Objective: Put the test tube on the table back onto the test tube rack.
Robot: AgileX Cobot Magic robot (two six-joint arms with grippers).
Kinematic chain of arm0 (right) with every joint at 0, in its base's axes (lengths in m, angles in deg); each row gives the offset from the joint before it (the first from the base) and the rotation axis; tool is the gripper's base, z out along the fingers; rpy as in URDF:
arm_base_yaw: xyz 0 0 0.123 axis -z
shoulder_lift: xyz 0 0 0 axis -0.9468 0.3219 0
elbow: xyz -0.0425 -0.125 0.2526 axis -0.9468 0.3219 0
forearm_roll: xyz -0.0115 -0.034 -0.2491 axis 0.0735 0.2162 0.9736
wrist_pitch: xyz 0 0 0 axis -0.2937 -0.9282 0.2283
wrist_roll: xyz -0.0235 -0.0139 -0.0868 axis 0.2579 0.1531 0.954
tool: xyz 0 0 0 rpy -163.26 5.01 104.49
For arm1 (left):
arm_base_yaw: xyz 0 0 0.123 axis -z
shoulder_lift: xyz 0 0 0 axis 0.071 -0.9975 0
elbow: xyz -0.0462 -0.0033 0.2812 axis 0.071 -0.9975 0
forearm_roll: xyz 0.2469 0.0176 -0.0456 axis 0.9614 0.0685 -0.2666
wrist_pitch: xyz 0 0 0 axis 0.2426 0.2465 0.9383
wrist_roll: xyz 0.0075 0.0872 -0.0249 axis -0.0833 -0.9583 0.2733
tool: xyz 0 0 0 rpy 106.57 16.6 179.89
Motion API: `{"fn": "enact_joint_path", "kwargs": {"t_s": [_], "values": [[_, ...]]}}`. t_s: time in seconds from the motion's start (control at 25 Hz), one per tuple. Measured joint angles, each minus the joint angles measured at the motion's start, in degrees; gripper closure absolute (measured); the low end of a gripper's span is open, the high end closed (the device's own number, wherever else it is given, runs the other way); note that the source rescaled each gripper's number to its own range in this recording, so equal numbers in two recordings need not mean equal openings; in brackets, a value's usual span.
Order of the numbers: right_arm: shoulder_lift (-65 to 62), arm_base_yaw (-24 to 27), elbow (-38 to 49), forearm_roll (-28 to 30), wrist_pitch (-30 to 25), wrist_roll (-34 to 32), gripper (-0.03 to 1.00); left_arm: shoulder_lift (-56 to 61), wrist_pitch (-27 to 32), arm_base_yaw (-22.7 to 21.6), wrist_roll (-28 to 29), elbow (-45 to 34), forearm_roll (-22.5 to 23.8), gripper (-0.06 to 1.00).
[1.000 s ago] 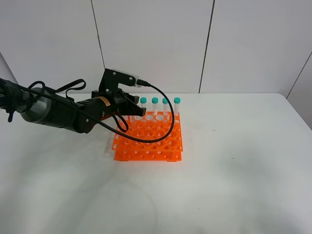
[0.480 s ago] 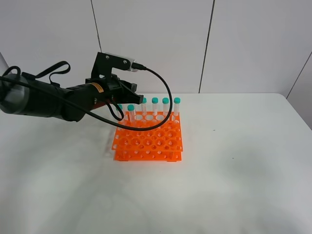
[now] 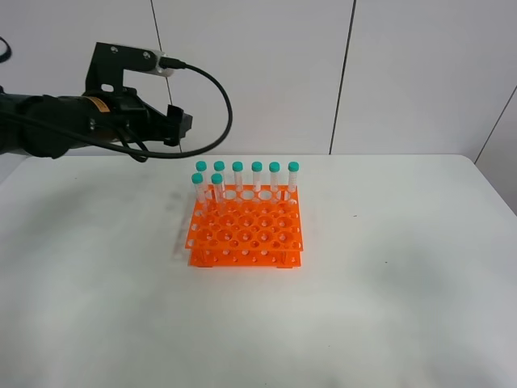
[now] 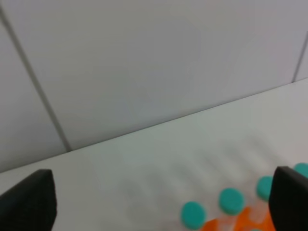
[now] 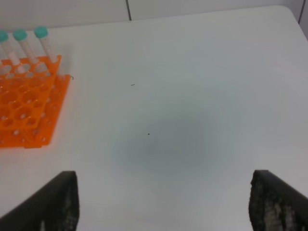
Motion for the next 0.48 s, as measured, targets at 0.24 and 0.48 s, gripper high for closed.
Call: {"fn": "enact_joint_path", "kwargs": {"t_s": [0.24, 0.48], "values": [[0.00, 0.00, 0.00, 0.00, 0.00, 0.00, 0.04, 3.71, 9.24, -5.59, 0.00, 0.00, 0.16, -0.05], [0.00, 0.00, 0.00, 0.00, 0.00, 0.00, 0.04, 8.91, 16.43, -10.04, -0.06, 0.00, 0.21, -0.05]]}}
